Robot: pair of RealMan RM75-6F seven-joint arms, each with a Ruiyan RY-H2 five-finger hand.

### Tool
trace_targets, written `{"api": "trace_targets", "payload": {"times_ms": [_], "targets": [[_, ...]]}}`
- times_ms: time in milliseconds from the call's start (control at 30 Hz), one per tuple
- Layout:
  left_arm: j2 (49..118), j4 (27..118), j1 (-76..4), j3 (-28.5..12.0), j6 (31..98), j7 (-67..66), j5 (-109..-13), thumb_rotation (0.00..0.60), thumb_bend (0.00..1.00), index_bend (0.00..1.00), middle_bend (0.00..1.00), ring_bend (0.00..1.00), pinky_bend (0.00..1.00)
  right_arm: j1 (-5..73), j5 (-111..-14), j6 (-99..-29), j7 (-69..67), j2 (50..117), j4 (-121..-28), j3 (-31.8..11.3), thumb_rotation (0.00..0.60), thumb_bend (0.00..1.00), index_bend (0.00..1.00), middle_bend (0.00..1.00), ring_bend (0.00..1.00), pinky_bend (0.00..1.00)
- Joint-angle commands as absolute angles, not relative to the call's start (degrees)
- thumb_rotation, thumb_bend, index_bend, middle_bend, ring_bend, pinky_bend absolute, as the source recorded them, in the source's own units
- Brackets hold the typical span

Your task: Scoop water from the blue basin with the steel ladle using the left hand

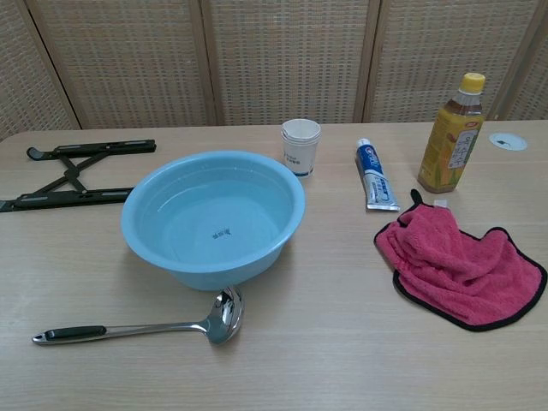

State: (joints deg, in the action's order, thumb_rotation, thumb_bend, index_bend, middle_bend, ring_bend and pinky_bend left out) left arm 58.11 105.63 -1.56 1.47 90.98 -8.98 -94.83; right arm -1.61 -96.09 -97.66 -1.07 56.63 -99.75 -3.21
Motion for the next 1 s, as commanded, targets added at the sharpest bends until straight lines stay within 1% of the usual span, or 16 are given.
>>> {"api": "trace_targets", "payload": {"times_ms": [33, 233, 267, 300, 333, 367, 433, 467, 533, 567, 667, 700, 800, 900, 933, 1000], "targets": [[58.12, 105.55, -1.53, 1.38, 91.01, -9.13, -94.79, 0.600, 0.00, 0.00, 0.00, 0.00, 0.00, -1.56, -96.02, -97.39, -0.99, 56.56, -99.86, -3.12, 0.600, 0.00, 0.00, 0.00, 0.00, 0.00], [58.41, 105.12, -1.83, 1.40, 90.02, -9.65, -94.67, 0.600, 0.00, 0.00, 0.00, 0.00, 0.00, -1.54, -96.01, -97.05, -1.46, 56.25, -100.08, -2.92, 0.600, 0.00, 0.00, 0.00, 0.00, 0.00], [58.50, 104.92, -2.34, 1.48, 88.86, -9.79, -94.52, 0.600, 0.00, 0.00, 0.03, 0.04, 0.01, -1.54, -96.03, -97.05, -1.79, 56.13, -100.20, -2.91, 0.600, 0.00, 0.00, 0.00, 0.00, 0.00], [59.06, 104.46, -3.04, 1.21, 87.93, -9.41, -94.49, 0.600, 0.00, 0.00, 0.11, 0.12, 0.06, -1.53, -96.03, -97.05, -2.08, 56.01, -100.28, -2.91, 0.600, 0.00, 0.00, 0.00, 0.00, 0.00], [59.79, 103.77, -3.71, 1.01, 86.91, -8.87, -94.31, 0.600, 0.00, 0.00, 0.27, 0.28, 0.20, -1.53, -96.05, -97.04, -2.30, 55.92, -100.33, -2.90, 0.600, 0.00, 0.00, 0.00, 0.00, 0.00], [60.46, 103.16, -4.32, 1.06, 85.44, -8.59, -93.79, 0.600, 0.00, 0.00, 0.46, 0.48, 0.39, -1.52, -96.07, -97.01, -2.47, 55.85, -100.35, -2.87, 0.600, 0.00, 0.00, 0.00, 0.00, 0.00], [61.65, 102.39, -5.59, 1.27, 82.17, -9.68, -92.61, 0.600, 0.00, 0.00, 0.69, 0.68, 0.66, -1.47, -96.12, -96.87, -2.76, 55.73, -100.35, -2.81, 0.600, 0.00, 0.00, 0.00, 0.00, 0.00], [62.14, 102.20, -6.00, 1.29, 81.19, -10.33, -92.27, 0.600, 0.00, 0.02, 0.77, 0.75, 0.76, -1.44, -96.12, -96.83, -2.84, 55.70, -100.36, -2.80, 0.600, 0.00, 0.00, 0.00, 0.00, 0.00], [63.84, 101.89, -7.25, 1.41, 77.95, -12.35, -90.81, 0.600, 0.00, 0.07, 0.86, 0.83, 0.89, -1.39, -96.09, -96.72, -3.00, 55.67, -100.32, -2.80, 0.600, 0.00, 0.00, 0.00, 0.00, 0.00], [64.63, 101.89, -7.94, 1.56, 75.96, -13.23, -89.83, 0.600, 0.00, 0.11, 0.89, 0.86, 0.93, -1.36, -96.10, -96.64, -3.07, 55.67, -100.27, -2.78, 0.600, 0.00, 0.00, 0.00, 0.00, 0.00], [68.15, 101.10, -11.47, 1.46, 67.48, -15.25, -85.29, 0.600, 0.00, 0.22, 0.93, 0.88, 0.95, -1.34, -96.04, -96.50, -3.58, 55.55, -100.26, -2.70, 0.600, 0.00, 0.00, 0.00, 0.00, 0.00], [69.10, 100.72, -12.14, 1.14, 66.08, -15.91, -83.88, 0.600, 0.00, 0.23, 0.93, 0.88, 0.96, -1.34, -96.00, -96.48, -3.75, 55.49, -100.27, -2.69, 0.600, 0.00, 0.00, 0.00, 0.00, 0.00], [72.17, 99.55, -13.79, 0.10, 63.01, -18.20, -79.65, 0.600, 0.00, 0.25, 0.93, 0.88, 0.96, -1.32, -95.82, -96.39, -4.09, 55.37, -100.26, -2.72, 0.600, 0.00, 0.00, 0.00, 0.00, 0.00], [75.25, 98.26, -15.23, -0.63, 60.68, -20.52, -75.82, 0.600, 0.00, 0.29, 0.93, 0.88, 0.96, -1.19, -95.54, -96.11, -4.38, 55.31, -100.19, -2.79, 0.600, 0.00, 0.00, 0.00, 0.00, 0.00], [75.71, 98.06, -15.44, -0.75, 60.45, -20.96, -75.22, 0.600, 0.01, 0.31, 0.93, 0.88, 0.96, -1.17, -95.50, -96.06, -4.42, 55.32, -100.18, -2.80, 0.600, 0.00, 0.00, 0.00, 0.00, 0.00], [77.62, 96.99, -16.18, -1.03, 59.95, -22.69, -73.62, 0.600, 0.06, 0.33, 0.93, 0.88, 0.96, -1.06, -95.27, -95.83, -4.52, 55.31, -100.13, -2.86, 0.600, 0.00, 0.00, 0.00, 0.00, 0.00]]}}
